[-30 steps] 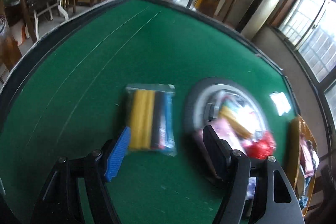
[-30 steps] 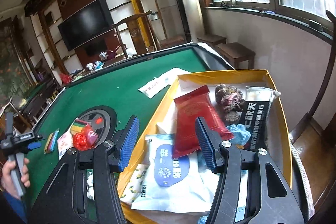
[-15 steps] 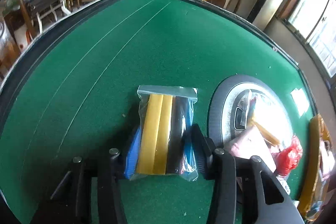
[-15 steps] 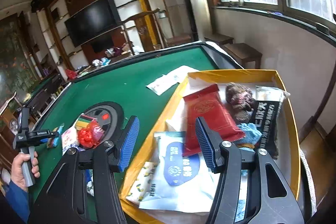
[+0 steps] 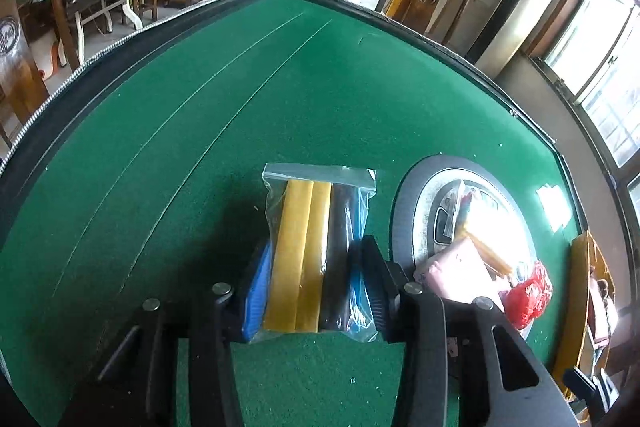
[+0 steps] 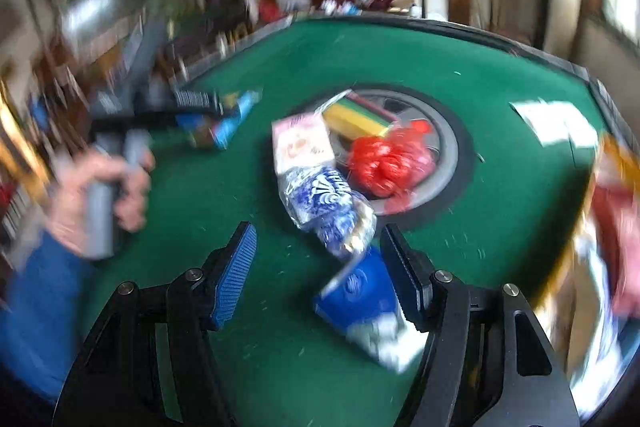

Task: Organize soft objects
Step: 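Grasp the blue-and-white packet with the right gripper and lift it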

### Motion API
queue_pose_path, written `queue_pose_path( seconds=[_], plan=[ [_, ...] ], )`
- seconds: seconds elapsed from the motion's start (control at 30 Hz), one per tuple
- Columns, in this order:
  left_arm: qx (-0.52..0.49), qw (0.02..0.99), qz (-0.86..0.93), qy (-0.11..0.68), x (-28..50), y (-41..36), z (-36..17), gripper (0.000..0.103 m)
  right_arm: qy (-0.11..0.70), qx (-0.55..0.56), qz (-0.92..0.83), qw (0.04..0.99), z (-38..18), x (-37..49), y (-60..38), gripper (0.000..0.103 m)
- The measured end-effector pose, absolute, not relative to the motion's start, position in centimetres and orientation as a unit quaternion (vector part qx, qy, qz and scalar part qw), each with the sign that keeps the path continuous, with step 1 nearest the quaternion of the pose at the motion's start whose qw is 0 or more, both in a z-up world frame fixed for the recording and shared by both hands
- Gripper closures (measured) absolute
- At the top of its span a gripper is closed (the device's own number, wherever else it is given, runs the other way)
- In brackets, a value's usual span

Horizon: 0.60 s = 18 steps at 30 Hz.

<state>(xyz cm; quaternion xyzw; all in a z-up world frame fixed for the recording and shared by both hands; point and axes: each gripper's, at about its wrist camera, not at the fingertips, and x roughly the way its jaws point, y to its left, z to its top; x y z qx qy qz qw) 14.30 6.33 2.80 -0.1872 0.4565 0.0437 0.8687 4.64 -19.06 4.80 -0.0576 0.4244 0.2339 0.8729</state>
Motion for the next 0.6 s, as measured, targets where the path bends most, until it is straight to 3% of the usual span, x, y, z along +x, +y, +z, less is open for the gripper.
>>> queue_pose_path(
  seconds=[0.23,0.3,0.33,0.6],
  plan=[
    [-0.179,0.87,0.037,0.459,14.4,5.9,2.8,0.06,0.471,-0.127,0.211,0.847,0.5,9.8,-15.4,0.038],
    [-0.179,0.868,0.035,0.462,14.6,5.9,2.7,0.06,0.465,-0.092,0.214,0.854,0.7,10.0,-15.6,0.044],
    [-0.181,0.867,0.033,0.464,14.6,6.0,2.6,0.06,0.465,-0.08,0.21,0.856,0.8,10.0,-15.6,0.058],
    [-0.188,0.867,0.036,0.46,14.3,6.3,2.7,0.06,0.441,-0.001,0.228,0.868,2.3,7.0,-15.2,0.062]
  ],
)
